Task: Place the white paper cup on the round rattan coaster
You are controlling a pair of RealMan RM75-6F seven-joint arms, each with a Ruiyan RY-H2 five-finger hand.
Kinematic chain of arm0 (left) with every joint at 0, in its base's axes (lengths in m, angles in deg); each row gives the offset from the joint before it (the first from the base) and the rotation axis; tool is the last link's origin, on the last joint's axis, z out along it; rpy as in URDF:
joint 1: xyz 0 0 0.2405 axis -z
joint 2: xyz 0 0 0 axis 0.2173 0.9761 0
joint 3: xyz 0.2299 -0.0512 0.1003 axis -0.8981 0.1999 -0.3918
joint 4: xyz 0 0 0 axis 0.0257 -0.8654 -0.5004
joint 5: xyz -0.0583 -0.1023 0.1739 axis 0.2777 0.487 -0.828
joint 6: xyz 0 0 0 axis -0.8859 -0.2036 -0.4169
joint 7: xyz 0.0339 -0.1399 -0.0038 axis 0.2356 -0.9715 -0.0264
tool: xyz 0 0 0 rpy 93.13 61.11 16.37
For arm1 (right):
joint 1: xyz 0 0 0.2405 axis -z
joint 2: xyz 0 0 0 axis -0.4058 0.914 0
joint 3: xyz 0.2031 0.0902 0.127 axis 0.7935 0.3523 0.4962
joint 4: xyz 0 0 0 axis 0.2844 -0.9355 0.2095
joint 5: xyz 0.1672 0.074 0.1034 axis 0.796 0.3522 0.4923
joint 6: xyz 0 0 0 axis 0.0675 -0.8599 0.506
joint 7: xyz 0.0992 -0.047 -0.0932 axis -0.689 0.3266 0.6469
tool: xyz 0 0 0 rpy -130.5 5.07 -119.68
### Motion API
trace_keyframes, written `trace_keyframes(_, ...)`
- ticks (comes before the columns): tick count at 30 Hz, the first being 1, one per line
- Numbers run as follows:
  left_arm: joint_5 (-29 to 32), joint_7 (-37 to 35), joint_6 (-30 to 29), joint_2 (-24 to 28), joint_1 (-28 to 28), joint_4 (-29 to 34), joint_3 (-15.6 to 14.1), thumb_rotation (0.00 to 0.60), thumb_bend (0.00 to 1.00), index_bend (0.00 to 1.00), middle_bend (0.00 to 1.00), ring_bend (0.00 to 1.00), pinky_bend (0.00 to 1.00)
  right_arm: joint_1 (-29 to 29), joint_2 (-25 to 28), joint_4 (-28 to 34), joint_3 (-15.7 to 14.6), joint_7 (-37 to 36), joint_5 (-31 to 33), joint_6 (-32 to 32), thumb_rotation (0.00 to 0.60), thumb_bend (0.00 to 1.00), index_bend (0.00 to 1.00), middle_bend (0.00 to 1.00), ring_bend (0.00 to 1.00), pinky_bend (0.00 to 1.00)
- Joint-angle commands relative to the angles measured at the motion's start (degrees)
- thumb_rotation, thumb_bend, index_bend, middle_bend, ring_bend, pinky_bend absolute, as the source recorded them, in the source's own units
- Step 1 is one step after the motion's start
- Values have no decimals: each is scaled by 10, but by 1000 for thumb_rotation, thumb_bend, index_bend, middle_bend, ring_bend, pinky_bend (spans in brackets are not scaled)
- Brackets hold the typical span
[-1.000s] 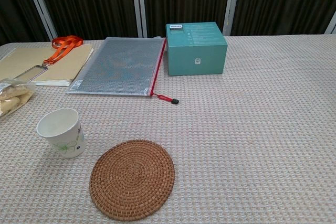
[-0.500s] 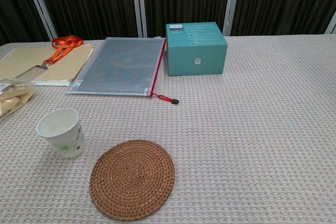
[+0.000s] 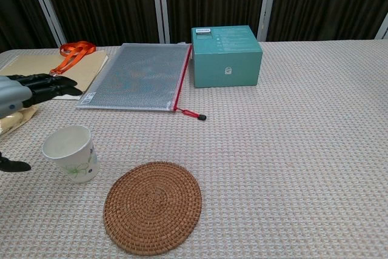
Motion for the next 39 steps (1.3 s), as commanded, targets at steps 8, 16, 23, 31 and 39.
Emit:
trace_keyframes(8,82,33,55,-85,57,-56,17,600,35,302,292,226,359,-2,2,-4,4,-10,12,5,600,0,0,0,0,0)
trace_keyframes(16,64,15,39,-89,70,-66,9,600,67,460,496,383,467,-4,0,-6,5,-7,18,10,600,0,0,0,0,0)
trace_keyframes(23,45,-8,14,-49,73,7,15,600,67,469,500,388,471,-3,2,-3,5,-11,18,8,600,0,0,0,0,0)
trace_keyframes(31,18,-9,25,-42,95,86,13,600,65,469,499,386,470,-6,0,-4,5,-9,21,14,600,0,0,0,0,0)
trace_keyframes(39,66,74,62,-117,124,77,-6,600,65,468,499,386,470,-4,2,-7,5,-14,23,10,600,0,0,0,0,0)
